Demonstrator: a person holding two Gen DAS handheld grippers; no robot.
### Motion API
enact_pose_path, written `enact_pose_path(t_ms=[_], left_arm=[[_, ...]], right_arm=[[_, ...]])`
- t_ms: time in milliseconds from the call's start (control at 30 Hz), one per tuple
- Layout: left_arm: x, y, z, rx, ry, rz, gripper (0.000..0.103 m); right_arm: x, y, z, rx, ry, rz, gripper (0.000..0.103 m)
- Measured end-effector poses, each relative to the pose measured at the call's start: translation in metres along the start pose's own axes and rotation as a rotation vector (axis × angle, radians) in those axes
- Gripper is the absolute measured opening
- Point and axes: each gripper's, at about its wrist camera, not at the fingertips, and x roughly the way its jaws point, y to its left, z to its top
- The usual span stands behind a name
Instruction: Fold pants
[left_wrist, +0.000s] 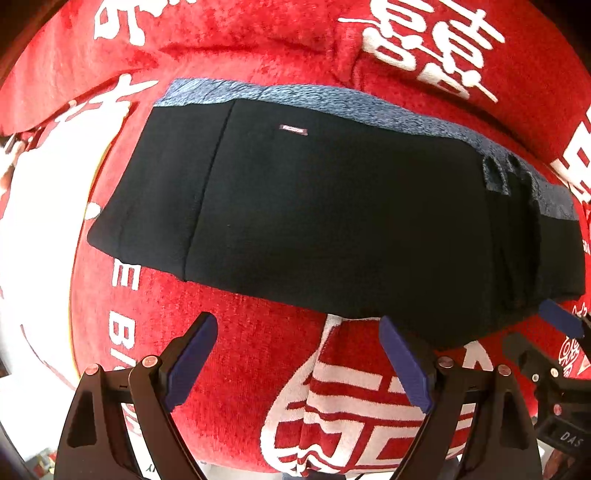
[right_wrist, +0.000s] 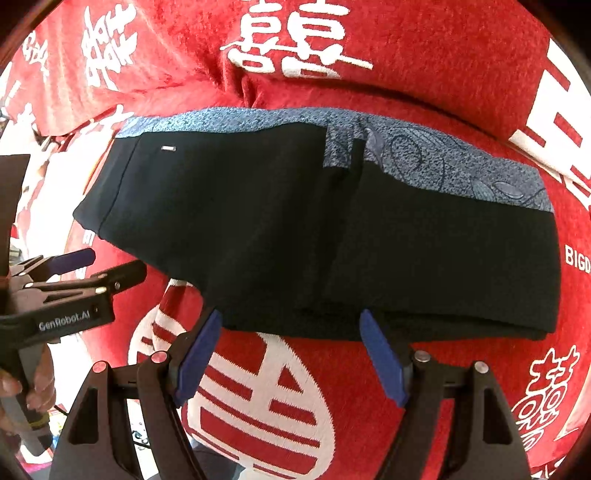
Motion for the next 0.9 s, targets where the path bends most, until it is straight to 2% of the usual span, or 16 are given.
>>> enact_pose_path(t_ms=[633, 767, 900], left_arm=[[0.008, 0.041, 0.005, -0.088, -0.004, -0.032, 0.09], [0.004, 0.052, 0.003, -0.106, -0.03, -0.058, 0.09], [-0.001, 0.075, 0.002, -0.173, -0.074, -0.07, 0.09]], right_arm=[[0.006, 0.032, 0.001, -0.027, 0.024, 0.031, 0.08], [0.007, 0.035, 0.002, -0.027, 0.025, 0.036, 0.08], [0.008, 0.038, 0.002, -0.035, 0.031, 0.038, 0.08]])
